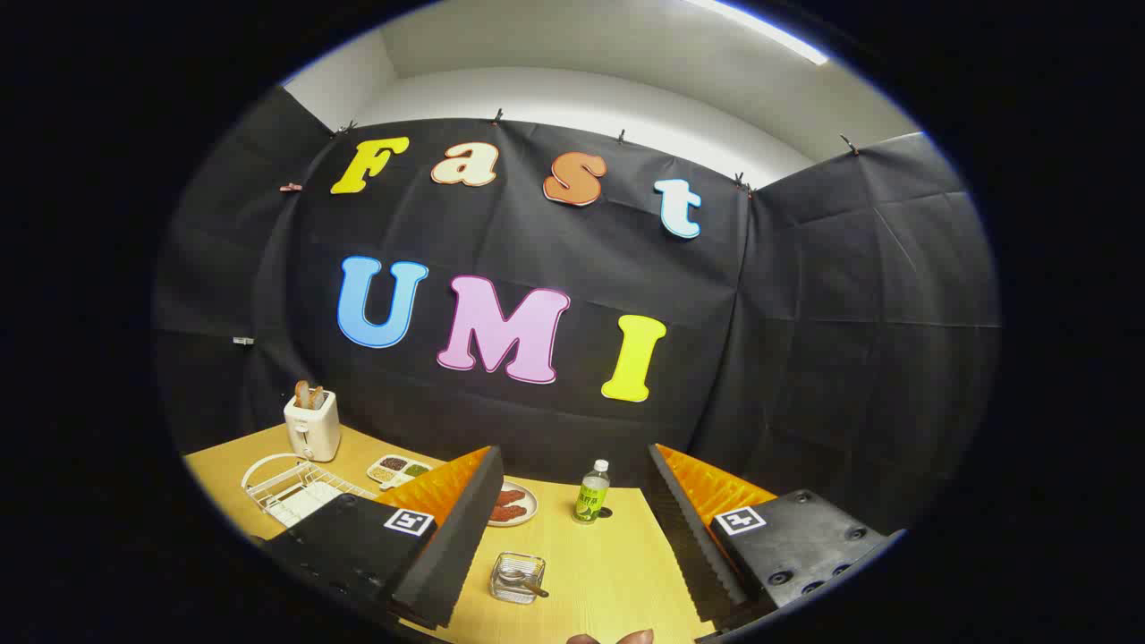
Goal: Take the plate from the dish rack, then take the spoon from the basket and place it into the plate.
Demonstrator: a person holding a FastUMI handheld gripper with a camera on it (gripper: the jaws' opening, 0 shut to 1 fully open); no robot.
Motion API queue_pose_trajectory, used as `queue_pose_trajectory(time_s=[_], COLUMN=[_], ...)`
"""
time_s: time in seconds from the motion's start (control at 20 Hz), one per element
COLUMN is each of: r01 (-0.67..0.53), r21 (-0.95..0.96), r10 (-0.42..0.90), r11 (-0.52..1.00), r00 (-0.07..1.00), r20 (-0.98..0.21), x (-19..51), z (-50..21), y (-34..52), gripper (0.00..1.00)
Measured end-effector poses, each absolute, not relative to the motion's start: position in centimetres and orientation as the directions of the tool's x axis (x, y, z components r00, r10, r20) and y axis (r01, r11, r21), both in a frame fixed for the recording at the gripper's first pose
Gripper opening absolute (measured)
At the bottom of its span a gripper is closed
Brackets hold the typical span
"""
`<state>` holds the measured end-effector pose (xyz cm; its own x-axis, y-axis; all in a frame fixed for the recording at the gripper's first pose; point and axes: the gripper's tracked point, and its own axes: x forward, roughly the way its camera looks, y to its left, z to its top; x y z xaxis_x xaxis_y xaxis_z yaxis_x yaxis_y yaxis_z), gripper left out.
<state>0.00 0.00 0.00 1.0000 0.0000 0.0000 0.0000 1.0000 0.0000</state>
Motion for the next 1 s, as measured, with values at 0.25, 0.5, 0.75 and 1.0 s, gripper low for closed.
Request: queue_pose_trajectory(time_s=[0.25, 0.5, 0.75, 1.0], r01=[-0.011, -0.015, -0.016, -0.014], r21=[0.003, 0.011, 0.001, 0.027], r10=[0.011, 0.015, 0.016, 0.018], r11=[1.0, 1.0, 1.0, 1.0], r00=[1.0, 0.999, 0.998, 0.99], r20=[-0.012, -0.045, -0.057, -0.137], x=[-0.3, -0.3, 0.2, 1.1], z=[0.0, -0.9, -1.2, -3.3], y=[1.9, 3.7, 5.7, 8.6], gripper=[0.98, 0.98, 0.98, 0.98])
